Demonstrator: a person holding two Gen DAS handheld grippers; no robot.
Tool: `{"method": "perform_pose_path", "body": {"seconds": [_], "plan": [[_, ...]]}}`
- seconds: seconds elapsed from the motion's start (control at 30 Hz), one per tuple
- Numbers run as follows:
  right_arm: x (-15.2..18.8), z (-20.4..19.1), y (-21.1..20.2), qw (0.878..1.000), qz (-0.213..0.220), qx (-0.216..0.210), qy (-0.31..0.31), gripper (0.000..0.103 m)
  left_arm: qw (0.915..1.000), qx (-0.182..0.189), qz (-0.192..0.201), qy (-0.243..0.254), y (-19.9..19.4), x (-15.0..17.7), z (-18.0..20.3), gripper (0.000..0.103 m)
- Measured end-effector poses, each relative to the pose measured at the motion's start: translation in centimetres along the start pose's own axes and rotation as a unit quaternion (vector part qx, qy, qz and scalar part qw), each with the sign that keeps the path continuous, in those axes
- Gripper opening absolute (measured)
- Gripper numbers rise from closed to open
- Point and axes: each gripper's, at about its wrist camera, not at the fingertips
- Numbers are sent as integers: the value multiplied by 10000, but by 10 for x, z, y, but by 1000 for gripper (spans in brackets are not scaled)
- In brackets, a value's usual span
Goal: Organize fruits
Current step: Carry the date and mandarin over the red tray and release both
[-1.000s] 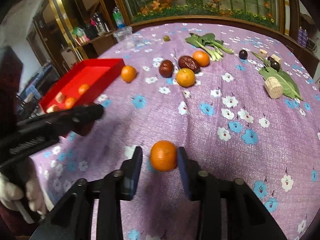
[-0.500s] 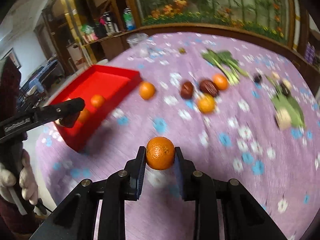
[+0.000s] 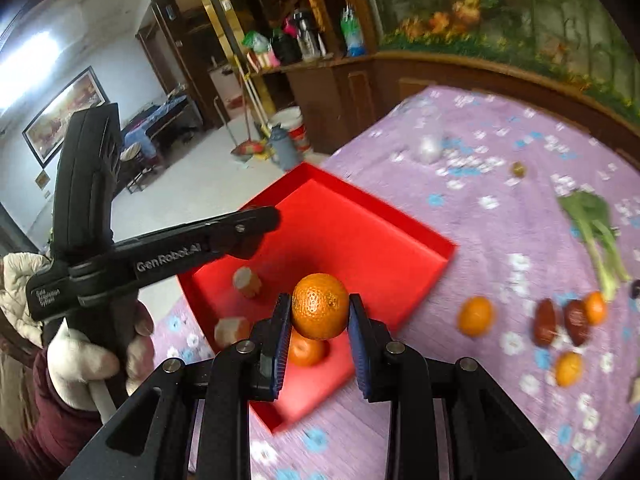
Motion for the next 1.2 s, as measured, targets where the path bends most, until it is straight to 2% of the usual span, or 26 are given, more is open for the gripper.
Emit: {"method": "perform_pose_path", "body": {"seconds": [0.1, 0.27, 0.5, 0.63, 0.83, 0.93, 1.2], "plan": [[-7, -3, 34, 9993, -292, -125, 191, 30, 9995, -55, -161, -248, 15, -1, -21, 25], [-11, -1, 73, 9980, -522, -141, 331, 30, 9985, -87, -261, -481, 27, -2, -44, 25], [-16, -1, 101, 9967, -717, -78, 360, 30, 9978, -65, -285, -603, 33, -1, -51, 25], [-16, -6, 106, 9965, -758, -33, 336, 31, 9978, -46, -212, -628, 30, -2, -52, 34], [-14, -5, 110, 9960, -801, -24, 390, 34, 9972, -17, -145, -735, 24, -3, -53, 53], [-14, -5, 108, 9960, -770, -92, 440, 43, 9965, 23, -94, -824, 19, -2, -53, 54], [-9, -5, 85, 9971, -599, -142, 437, 46, 9946, 200, -56, -1021, 6, 3, -46, 58]]}}
Point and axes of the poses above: each gripper's, at about its wrist camera, not at the fingertips, and y roughly the way its jaws point, z to its right, x to its underside, and after that the axes turned 15 degrees about x, right-handed
